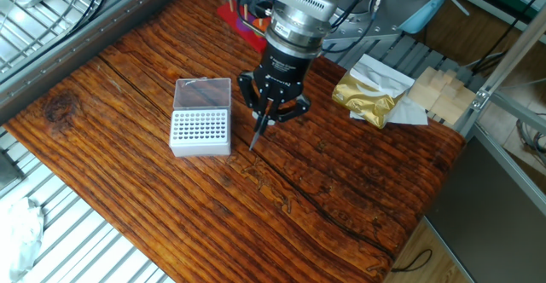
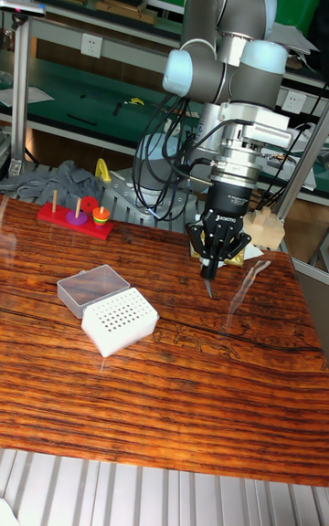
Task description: Insert a medium pipette tip into the holder for medium pipette tips
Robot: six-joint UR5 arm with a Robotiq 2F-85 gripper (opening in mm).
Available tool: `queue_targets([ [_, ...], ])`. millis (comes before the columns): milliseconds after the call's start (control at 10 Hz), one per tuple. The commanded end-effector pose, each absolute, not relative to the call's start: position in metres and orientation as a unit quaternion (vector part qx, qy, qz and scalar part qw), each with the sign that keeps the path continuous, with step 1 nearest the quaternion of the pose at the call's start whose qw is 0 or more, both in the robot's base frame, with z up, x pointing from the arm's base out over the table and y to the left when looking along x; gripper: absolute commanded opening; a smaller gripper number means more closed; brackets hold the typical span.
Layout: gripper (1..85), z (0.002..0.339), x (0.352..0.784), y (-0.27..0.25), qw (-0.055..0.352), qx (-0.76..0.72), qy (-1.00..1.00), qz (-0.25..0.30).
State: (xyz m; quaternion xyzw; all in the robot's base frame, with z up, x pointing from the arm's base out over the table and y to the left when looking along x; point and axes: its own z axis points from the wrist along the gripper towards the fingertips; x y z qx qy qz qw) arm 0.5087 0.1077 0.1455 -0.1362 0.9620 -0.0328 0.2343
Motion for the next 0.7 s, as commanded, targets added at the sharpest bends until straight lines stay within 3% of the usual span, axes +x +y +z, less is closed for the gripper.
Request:
queue_targets([
  [0,1.0,0.1446,0.5103,0.1128,0.235,-0.130,0.963,-0.027],
  [600,1.0,0.1429,0.5111,0.1148,0.234,-0.128,0.964,-0.024],
])
